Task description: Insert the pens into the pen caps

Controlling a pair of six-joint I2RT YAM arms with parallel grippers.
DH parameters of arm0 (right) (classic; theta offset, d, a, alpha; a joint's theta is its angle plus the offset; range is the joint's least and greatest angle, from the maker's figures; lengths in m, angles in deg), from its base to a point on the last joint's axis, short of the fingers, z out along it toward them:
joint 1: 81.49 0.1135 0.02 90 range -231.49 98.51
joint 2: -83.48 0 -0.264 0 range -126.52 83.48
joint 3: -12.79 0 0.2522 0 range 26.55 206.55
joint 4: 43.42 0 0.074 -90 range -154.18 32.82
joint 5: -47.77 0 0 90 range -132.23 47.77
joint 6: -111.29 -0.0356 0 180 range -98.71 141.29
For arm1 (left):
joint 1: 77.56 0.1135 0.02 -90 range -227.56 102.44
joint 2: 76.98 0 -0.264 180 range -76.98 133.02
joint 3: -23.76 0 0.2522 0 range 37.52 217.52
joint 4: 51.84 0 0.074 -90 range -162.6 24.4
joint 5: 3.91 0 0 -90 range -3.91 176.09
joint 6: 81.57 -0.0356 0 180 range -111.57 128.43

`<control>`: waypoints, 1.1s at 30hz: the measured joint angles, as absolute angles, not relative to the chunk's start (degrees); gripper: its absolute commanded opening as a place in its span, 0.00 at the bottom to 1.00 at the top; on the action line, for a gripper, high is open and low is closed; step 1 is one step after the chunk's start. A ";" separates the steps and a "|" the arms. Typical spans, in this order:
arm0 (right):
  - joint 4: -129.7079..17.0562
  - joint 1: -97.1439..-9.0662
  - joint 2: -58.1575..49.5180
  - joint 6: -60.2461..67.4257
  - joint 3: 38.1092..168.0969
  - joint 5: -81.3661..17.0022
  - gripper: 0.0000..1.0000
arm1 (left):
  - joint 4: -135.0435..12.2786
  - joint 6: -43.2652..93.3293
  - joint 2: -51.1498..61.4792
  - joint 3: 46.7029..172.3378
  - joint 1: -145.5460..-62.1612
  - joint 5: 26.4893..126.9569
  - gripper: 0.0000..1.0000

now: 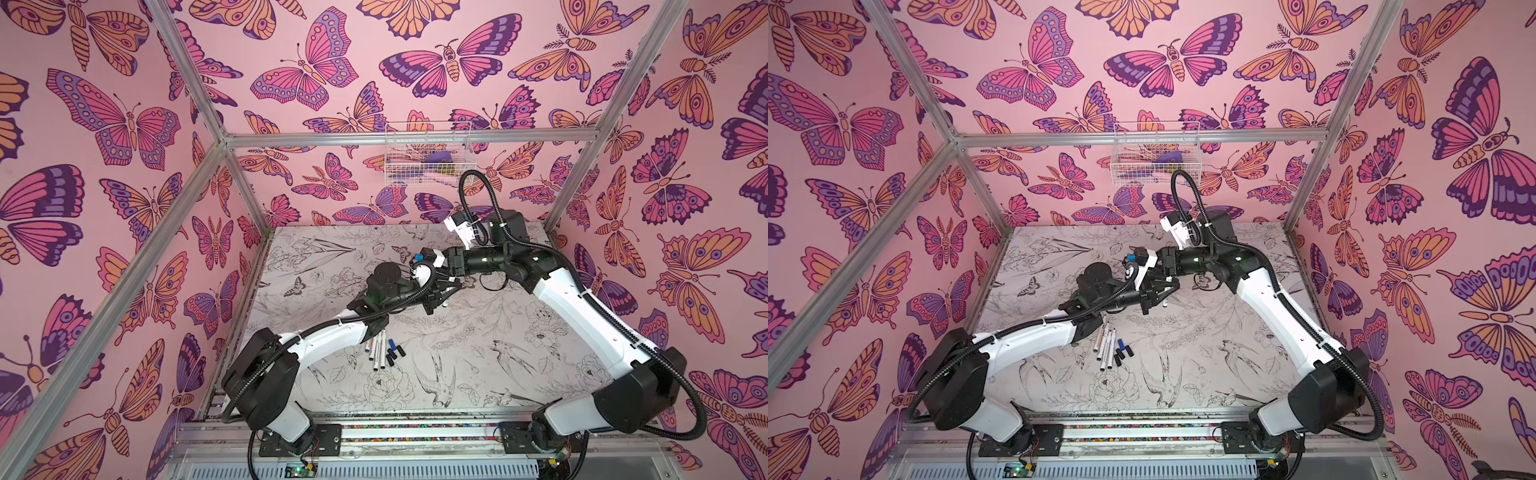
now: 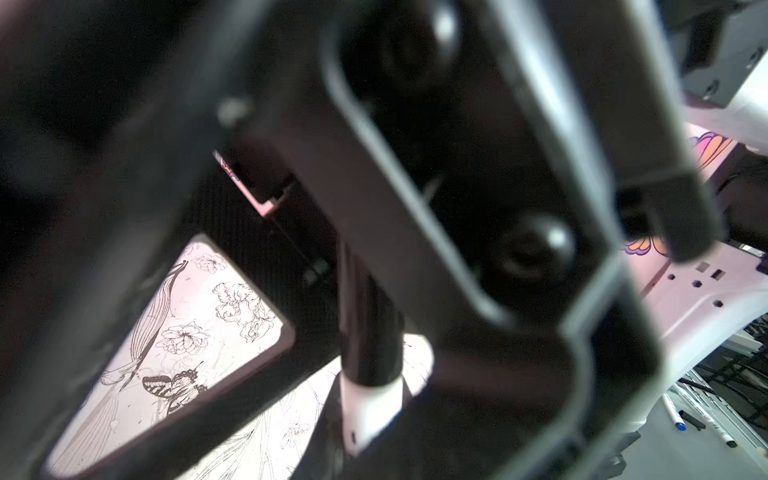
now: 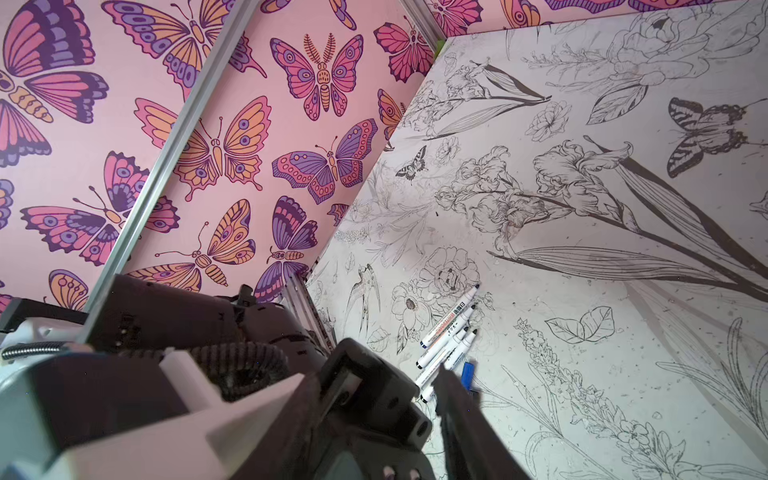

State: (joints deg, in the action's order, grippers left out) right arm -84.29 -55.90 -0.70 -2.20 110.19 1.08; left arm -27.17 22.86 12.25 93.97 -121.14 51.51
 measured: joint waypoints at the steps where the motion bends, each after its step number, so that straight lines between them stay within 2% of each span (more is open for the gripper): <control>1: -84.36 -55.90 -0.59 -2.33 110.19 0.94 0.48 | -26.73 22.86 12.32 93.81 -121.14 51.48 0.00; 9: -82.98 -57.30 2.03 -2.48 109.38 -2.23 0.47 | -23.54 23.41 12.54 91.34 -121.70 50.09 0.00; 14: -82.24 -58.07 3.80 -2.46 107.93 -3.43 0.43 | -22.84 24.00 12.80 90.88 -121.81 49.82 0.00; 19: -82.08 -58.05 4.57 -2.35 106.80 -3.12 0.35 | -21.75 24.89 13.02 90.82 -121.38 49.82 0.00; 21: -82.15 -58.05 4.89 -2.15 106.36 -2.95 0.25 | -21.46 25.46 13.26 90.71 -121.05 49.84 0.00; 24: -82.61 -58.02 5.46 -1.41 105.88 -2.75 0.17 | -21.48 25.64 13.63 90.51 -120.96 49.95 0.00; 33: -80.53 -58.05 5.83 -1.15 103.69 -3.25 0.10 | -22.36 26.71 13.91 90.49 -120.98 50.83 0.00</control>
State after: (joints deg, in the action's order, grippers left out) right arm -80.53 -58.05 5.83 -1.15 103.69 -3.25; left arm -22.36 26.71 13.91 90.49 -120.98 50.83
